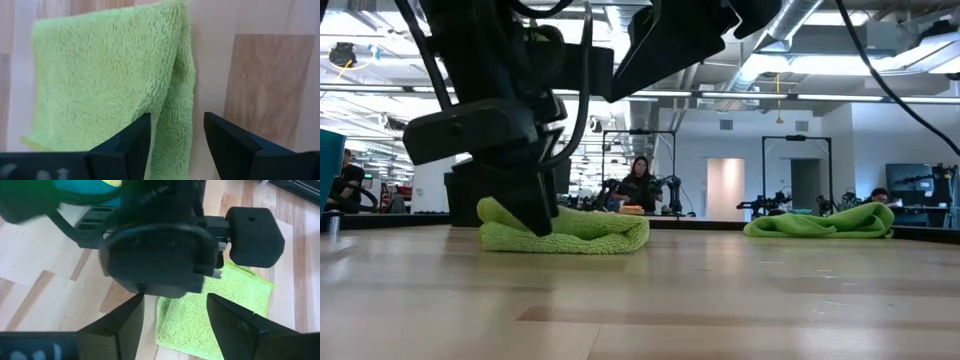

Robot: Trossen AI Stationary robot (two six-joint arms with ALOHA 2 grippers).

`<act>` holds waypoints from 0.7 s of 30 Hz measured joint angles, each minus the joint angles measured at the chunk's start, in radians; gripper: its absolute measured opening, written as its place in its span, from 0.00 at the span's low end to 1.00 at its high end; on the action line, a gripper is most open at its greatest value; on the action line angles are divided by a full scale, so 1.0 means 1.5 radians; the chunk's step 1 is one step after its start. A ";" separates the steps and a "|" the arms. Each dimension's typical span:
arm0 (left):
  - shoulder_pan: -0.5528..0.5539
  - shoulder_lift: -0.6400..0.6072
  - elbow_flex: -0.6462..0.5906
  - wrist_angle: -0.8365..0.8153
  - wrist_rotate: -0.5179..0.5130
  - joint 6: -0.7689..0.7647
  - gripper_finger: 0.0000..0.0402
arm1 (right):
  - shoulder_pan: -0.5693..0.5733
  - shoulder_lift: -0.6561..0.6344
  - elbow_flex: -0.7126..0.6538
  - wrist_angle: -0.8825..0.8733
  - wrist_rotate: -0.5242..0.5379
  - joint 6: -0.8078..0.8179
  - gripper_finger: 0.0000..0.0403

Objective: Fold microfiber towels
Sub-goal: Put the light green microfiber towel into the bin

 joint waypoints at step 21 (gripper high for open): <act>0.000 0.000 0.023 -0.021 -0.002 0.065 0.44 | -0.025 0.000 0.000 -0.002 0.000 0.001 0.59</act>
